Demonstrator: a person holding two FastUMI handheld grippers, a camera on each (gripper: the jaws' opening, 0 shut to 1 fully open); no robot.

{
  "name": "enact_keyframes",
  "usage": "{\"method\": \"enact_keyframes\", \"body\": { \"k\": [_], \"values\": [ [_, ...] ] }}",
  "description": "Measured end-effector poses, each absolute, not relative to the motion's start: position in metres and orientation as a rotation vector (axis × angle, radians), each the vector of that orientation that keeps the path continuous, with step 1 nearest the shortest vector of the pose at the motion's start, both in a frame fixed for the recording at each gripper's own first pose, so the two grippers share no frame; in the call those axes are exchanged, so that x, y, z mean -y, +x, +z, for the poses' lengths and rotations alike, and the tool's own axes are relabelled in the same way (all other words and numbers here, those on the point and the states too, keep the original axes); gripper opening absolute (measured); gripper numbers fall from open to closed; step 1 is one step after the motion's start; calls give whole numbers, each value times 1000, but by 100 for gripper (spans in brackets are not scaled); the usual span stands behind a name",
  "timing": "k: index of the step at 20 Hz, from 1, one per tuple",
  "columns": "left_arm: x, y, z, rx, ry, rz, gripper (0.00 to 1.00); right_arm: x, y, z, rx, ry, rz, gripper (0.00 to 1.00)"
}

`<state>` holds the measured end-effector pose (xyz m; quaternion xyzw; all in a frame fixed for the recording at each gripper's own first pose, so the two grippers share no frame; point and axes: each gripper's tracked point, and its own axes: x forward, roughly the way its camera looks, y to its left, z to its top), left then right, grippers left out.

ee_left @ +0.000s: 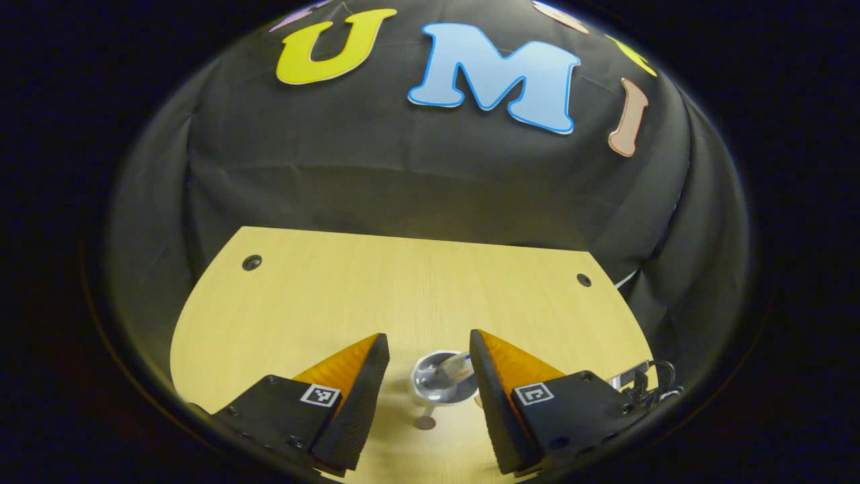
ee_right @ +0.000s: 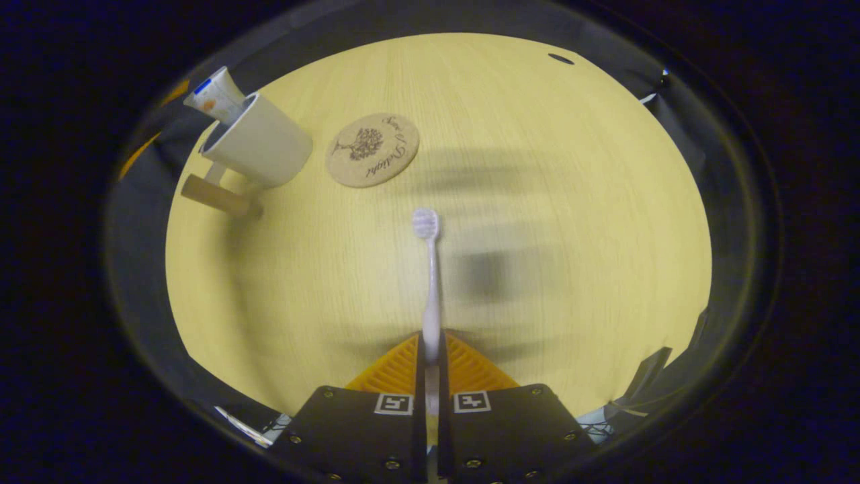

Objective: Put the toothbrush and toothpaste on the desktop into the cup, then pick up the cup and place it on the coaster on the desktop.

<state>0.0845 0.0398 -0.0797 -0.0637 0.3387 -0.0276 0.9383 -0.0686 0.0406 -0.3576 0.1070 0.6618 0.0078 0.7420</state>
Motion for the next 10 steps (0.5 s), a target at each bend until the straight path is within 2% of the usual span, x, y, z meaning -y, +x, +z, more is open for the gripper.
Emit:
{"method": "enact_keyframes", "body": {
  "k": [2,7,8,9,10],
  "values": [
    [-63,70,-77,-686,-156,-26,82,-42,-44,-337,-1373,266,16,7],
    [-133,23,-65,-694,-181,66,82,-57,30,-273,-1183,372,53,7],
    [-145,15,-65,-696,-183,83,79,-60,48,-259,-1150,390,63,7],
    [-155,7,-65,-698,-184,99,82,-65,65,-244,-1116,402,71,7],
    [-166,-5,-67,-700,-186,117,79,-69,81,-229,-1082,414,80,7]
  ]
}}
